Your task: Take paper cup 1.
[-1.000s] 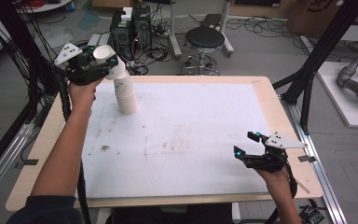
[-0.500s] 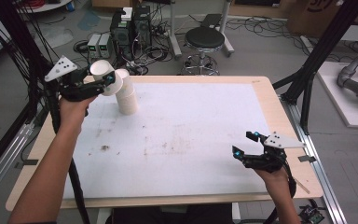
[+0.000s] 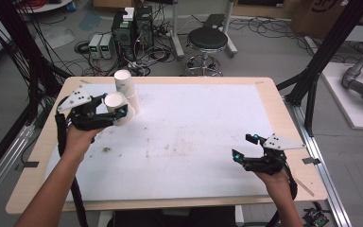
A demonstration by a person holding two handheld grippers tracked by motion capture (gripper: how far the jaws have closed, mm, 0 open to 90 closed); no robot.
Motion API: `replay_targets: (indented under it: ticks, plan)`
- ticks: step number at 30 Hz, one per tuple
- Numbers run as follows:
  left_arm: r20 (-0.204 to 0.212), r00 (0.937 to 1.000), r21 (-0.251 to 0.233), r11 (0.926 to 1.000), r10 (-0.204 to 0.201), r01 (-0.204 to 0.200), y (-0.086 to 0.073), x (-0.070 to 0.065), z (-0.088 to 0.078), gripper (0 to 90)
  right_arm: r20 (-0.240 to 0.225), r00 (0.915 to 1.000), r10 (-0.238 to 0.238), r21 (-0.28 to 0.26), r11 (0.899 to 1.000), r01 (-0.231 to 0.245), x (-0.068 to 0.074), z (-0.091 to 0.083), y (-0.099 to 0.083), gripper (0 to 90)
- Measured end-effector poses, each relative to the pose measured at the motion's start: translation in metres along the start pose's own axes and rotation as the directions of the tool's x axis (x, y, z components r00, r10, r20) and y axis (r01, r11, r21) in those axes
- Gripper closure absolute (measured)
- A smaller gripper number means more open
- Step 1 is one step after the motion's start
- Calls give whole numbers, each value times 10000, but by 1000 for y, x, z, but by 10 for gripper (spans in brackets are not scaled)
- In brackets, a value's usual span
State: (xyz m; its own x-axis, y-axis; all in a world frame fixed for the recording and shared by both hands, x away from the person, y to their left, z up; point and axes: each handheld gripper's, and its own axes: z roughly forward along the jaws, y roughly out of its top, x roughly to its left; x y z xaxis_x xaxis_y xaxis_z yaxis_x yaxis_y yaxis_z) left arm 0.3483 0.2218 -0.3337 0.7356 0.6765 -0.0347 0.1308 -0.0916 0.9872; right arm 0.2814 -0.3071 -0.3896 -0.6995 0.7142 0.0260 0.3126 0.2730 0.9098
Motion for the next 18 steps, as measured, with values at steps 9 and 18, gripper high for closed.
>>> replay_targets:
  ticks: [9, 18]
  plan:
    - [600, 9980, 116, 9998, -183, 176, -18, -12, 9, 352, -136, 9999, -42, 28, 10000, 42, 2, 3, 1, 189]
    - [1755, 9844, 372, 9993, -124, 60, -35, -29, 23, 351, -678, 9977, 47, 124, 9999, -38, 7, 11, 4, 189]
